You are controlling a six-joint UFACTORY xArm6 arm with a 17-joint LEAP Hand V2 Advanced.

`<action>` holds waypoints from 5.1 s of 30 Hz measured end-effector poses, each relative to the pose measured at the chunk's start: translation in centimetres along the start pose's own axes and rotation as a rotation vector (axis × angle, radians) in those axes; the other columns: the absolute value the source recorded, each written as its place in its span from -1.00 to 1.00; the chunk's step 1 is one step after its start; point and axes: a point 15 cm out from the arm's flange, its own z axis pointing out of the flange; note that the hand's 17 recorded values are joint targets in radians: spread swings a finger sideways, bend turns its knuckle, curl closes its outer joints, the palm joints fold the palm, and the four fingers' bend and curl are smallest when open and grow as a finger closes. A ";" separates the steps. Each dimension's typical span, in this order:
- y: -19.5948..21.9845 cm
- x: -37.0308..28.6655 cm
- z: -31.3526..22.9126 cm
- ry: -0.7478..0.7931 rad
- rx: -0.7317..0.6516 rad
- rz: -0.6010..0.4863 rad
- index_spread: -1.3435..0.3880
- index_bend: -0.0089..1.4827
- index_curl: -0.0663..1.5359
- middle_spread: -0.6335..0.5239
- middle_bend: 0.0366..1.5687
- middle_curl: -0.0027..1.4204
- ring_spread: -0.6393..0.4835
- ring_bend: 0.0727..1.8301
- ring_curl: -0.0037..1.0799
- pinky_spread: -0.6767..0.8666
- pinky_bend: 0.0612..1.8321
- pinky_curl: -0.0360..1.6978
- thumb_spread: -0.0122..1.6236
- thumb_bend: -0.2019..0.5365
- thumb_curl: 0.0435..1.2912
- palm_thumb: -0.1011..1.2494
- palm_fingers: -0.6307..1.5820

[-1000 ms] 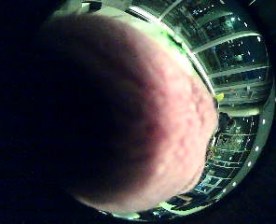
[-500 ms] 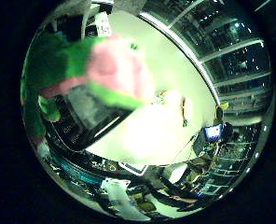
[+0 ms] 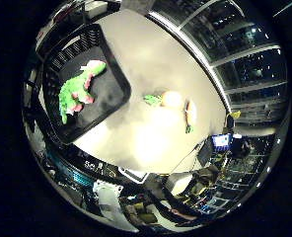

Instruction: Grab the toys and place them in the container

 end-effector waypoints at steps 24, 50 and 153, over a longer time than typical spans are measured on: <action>13.1 35.5 5.2 0.137 0.044 0.756 0.27 -0.76 -0.55 0.15 -0.73 -0.54 0.32 -0.68 -0.59 0.37 -0.71 -0.57 0.29 -0.51 -0.46 0.27 -0.25; 15.3 46.2 15.9 0.181 -0.188 0.928 0.28 -0.54 -0.42 0.36 -0.83 -0.66 0.50 -0.88 -0.63 0.35 -0.78 -0.59 0.31 -0.52 -0.60 -0.17 -0.35; 2.7 10.3 3.5 -0.017 -0.165 0.246 0.02 -0.75 -0.55 0.16 -0.79 -0.54 0.45 -0.81 -0.53 0.38 -0.59 -0.67 0.24 -0.51 -0.40 0.37 -0.37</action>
